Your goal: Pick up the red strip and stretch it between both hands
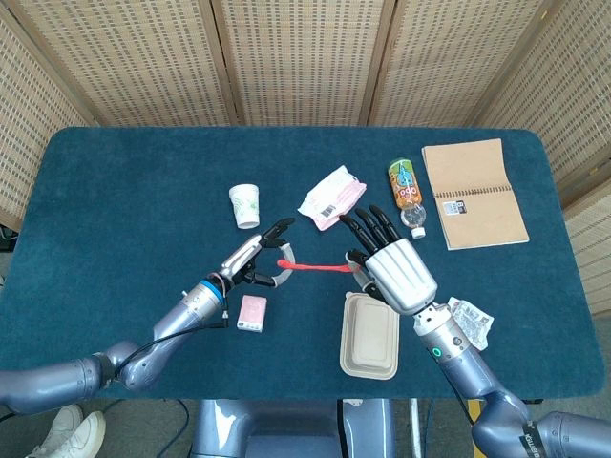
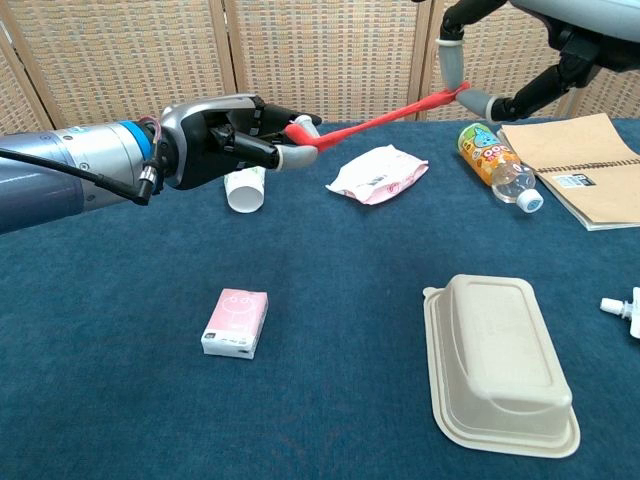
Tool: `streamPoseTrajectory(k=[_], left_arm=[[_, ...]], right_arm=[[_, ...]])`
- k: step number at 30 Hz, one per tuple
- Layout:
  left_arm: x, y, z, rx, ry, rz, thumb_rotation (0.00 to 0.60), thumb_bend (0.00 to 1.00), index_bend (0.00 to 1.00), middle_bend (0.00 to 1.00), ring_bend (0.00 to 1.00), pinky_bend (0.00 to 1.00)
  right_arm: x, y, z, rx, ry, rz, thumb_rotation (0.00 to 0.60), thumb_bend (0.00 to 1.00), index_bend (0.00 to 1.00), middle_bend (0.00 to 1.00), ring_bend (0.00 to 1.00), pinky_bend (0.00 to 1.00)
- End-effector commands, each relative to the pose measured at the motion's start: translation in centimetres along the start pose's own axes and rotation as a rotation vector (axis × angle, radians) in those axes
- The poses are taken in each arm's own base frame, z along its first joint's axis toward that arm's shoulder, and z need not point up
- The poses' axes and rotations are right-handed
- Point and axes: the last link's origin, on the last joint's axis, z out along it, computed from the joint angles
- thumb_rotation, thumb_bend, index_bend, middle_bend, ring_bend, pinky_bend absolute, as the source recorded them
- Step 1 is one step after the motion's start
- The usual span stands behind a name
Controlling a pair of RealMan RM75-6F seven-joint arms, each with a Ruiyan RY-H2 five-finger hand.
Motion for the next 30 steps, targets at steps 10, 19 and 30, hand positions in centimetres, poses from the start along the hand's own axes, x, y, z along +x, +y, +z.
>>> streamPoseTrajectory(k=[10, 19, 30], left_arm=[[6.2, -2.1, -2.4, 0.058, 0.118, 0.058, 0.6, 0.54, 0.76, 0.0, 0.0, 0.0], [11.5, -3.8, -4.8, 0.116, 0.224, 0.109, 0.6, 0.54, 0.76, 0.0, 0.0, 0.0], [18.9, -4.0, -9.2, 0.213, 0.335, 0.285, 0.6, 0.57, 0.76, 0.0, 0.0, 0.0]], right_arm=[[0.5, 2.3, -1.2, -0.056, 0.021, -0.068, 0.6, 0.73, 0.73, 0.17, 0.0, 0.0], [0.6, 4.6, -2.6, -0.109, 0.022, -0.109, 0.6, 0.72, 0.73, 0.18, 0.0, 0.0], [0.4, 8.0, -5.2, -0.186, 0.0, -0.143, 0.6, 0.73, 0.74, 0.18, 0.0, 0.0]])
